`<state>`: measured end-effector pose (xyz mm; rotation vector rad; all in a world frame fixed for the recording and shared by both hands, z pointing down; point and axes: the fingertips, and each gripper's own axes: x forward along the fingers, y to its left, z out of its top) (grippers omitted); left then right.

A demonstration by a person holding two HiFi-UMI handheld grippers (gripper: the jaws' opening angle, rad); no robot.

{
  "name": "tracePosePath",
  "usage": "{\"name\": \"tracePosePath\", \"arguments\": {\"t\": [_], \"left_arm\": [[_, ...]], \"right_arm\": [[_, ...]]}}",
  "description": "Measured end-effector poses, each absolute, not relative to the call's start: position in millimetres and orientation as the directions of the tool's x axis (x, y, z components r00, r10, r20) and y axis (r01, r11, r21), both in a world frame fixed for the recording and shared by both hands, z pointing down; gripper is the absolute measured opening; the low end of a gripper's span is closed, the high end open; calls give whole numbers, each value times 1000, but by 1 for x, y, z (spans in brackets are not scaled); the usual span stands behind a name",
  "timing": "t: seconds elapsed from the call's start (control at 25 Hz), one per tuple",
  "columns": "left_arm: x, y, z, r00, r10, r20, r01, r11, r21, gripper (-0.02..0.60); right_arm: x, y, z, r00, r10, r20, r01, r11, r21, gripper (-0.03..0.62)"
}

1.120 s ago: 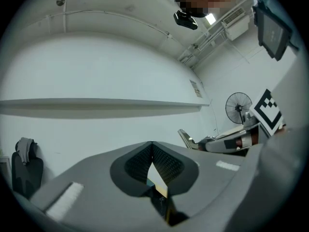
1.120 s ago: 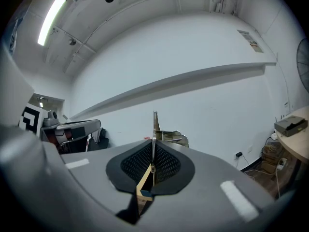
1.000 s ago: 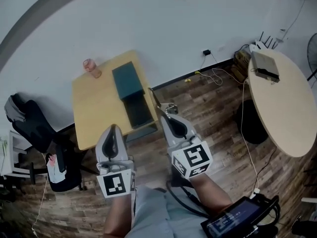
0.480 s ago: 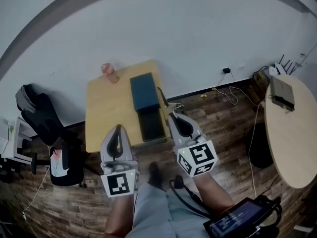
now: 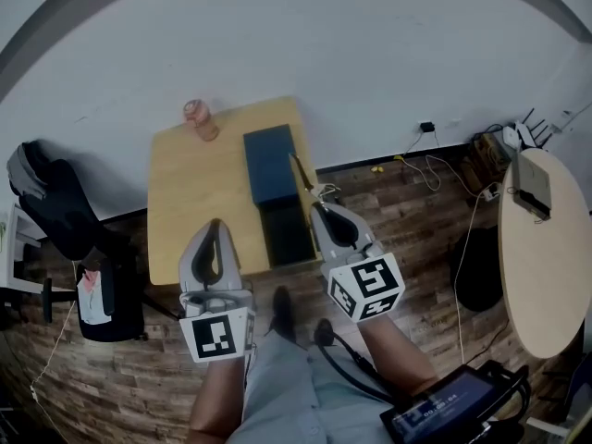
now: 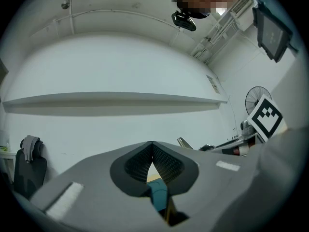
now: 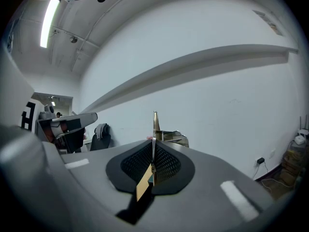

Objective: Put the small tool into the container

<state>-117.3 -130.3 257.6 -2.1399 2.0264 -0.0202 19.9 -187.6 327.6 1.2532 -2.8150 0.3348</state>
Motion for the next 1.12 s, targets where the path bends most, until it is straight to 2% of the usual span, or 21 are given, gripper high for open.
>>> {"name": "tracePosePath", "arguments": {"t": [0.6,1.12], "left_arm": [[-188,-178,324,49,-999,17,-994,-50,-94,9],[-215,-188,352,39,-997,67,-996,-44,-78,9]], "right_arm": [[-25,-223,456,-615,-697,369,-789,544,-287,3],[-36,-218,527,-574,-649,499,-818,476,-322,3]]}}
